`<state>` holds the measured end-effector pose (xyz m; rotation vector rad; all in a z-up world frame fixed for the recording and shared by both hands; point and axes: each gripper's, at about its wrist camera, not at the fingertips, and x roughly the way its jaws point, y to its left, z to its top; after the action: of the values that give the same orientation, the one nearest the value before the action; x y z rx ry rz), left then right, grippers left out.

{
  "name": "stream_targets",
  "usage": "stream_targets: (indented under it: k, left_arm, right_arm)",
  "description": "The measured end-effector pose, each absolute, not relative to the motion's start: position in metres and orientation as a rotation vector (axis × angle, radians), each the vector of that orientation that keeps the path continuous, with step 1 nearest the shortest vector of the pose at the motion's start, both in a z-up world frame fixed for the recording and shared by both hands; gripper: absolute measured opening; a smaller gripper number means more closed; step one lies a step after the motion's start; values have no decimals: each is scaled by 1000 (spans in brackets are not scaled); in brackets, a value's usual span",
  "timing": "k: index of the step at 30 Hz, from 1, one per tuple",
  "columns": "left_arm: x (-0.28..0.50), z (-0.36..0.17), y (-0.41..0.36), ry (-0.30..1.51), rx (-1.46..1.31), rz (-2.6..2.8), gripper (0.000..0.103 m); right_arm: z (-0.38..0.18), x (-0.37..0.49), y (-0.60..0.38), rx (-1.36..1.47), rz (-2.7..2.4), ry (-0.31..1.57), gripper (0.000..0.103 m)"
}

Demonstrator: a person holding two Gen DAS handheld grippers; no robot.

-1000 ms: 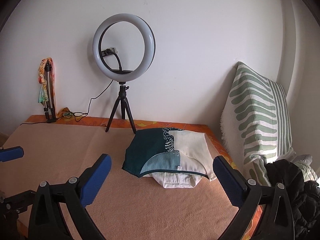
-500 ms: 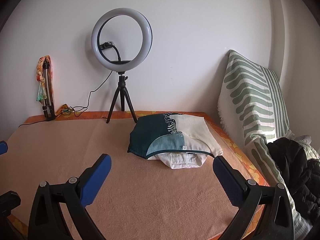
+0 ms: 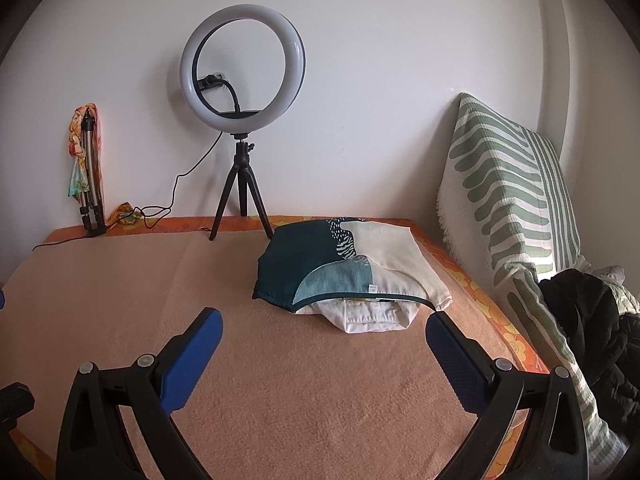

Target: Fold small clothes

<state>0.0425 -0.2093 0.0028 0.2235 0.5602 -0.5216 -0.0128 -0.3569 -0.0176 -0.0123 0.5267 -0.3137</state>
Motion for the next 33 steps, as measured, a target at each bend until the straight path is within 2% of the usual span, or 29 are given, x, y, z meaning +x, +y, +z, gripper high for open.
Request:
stream_targets:
  k: [33]
  left_arm:
    - [35, 7, -209, 543, 230, -531, 103]
  right_arm:
    - [-18, -15, -366, 43, -348, 523, 103]
